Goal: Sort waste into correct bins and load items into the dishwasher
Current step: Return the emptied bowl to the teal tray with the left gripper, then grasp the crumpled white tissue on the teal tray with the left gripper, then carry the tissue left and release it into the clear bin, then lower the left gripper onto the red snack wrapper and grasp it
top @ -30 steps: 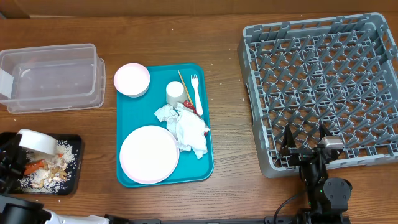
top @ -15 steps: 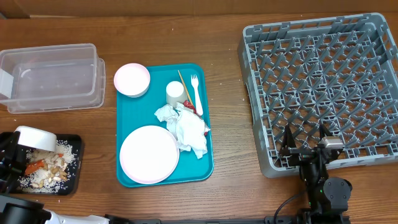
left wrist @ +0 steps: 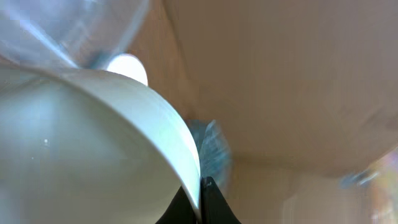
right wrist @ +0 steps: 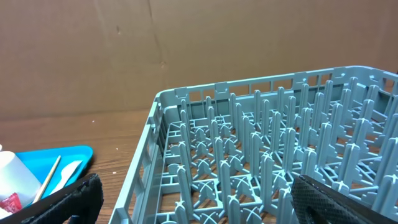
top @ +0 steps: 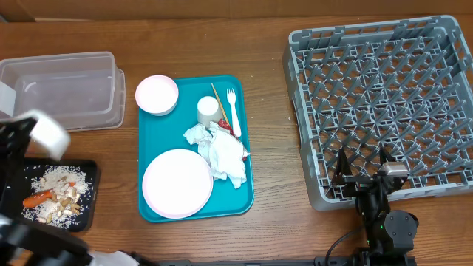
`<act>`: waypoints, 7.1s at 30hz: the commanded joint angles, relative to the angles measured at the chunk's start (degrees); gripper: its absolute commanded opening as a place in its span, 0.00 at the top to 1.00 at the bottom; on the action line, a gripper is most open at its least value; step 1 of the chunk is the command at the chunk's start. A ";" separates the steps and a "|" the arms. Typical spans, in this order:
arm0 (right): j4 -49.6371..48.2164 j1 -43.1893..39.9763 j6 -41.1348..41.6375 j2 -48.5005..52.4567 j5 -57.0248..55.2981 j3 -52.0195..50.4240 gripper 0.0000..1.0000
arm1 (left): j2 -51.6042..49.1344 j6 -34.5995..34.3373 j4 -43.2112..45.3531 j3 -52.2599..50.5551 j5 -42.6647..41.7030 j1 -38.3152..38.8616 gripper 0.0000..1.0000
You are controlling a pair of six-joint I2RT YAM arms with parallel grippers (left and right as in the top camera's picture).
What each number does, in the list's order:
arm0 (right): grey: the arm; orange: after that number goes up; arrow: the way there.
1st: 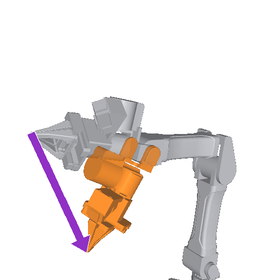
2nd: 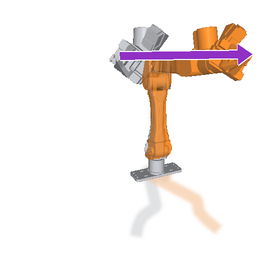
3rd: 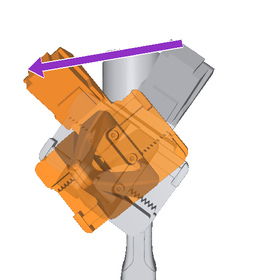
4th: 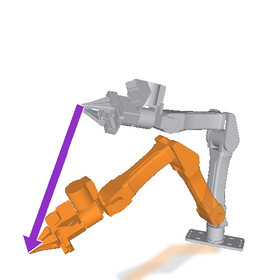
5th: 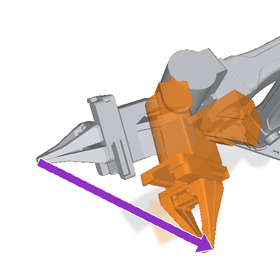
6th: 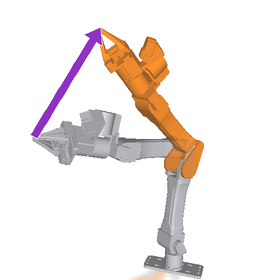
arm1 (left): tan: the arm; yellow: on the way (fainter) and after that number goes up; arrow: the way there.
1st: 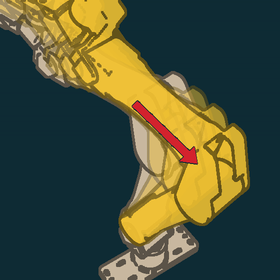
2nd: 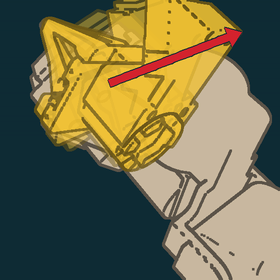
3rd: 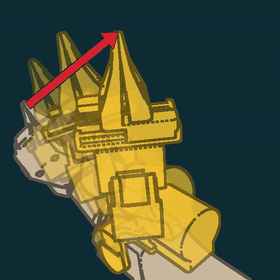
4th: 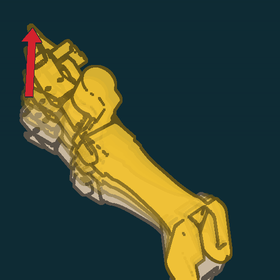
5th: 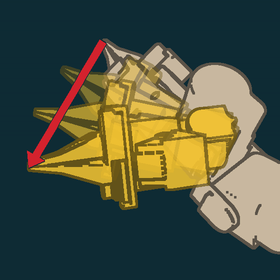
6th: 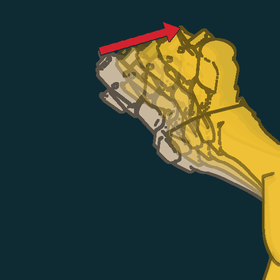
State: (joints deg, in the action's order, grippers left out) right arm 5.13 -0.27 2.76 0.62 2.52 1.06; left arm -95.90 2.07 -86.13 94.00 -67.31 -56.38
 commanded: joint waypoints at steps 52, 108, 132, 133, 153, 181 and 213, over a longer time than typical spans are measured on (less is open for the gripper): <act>-0.39 0.31 -0.22 -0.46 -0.52 -0.59 0.00 | -12.22 -30.51 5.79 12.90 73.07 72.98 0.42; -0.39 0.31 -0.24 -0.46 -0.55 -0.59 0.00 | -12.44 -36.79 1.20 7.76 71.34 87.12 0.96; -0.39 0.31 -0.22 -0.46 -0.55 -0.59 0.00 | -1.95 -33.16 28.48 7.74 72.83 40.85 0.96; -0.39 0.31 -0.22 -0.46 -0.55 -0.59 0.00 | -2.97 -33.14 30.64 7.74 72.11 38.53 0.96; -0.39 0.31 -0.22 -0.46 -0.55 -0.59 0.00 | -3.63 -25.53 37.27 8.33 35.10 31.50 0.32; -0.39 0.31 -0.22 -0.46 -0.55 -0.59 0.00 | 4.44 -54.47 33.51 -30.62 56.98 88.41 0.36; -0.39 0.31 -0.24 -0.46 -0.55 -0.59 0.00 | -1.62 -49.57 50.95 -33.94 71.76 83.67 0.42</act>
State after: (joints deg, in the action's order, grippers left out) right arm 5.10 -0.27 2.76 0.62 2.50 1.06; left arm -96.66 -49.32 -36.05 60.20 5.80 27.73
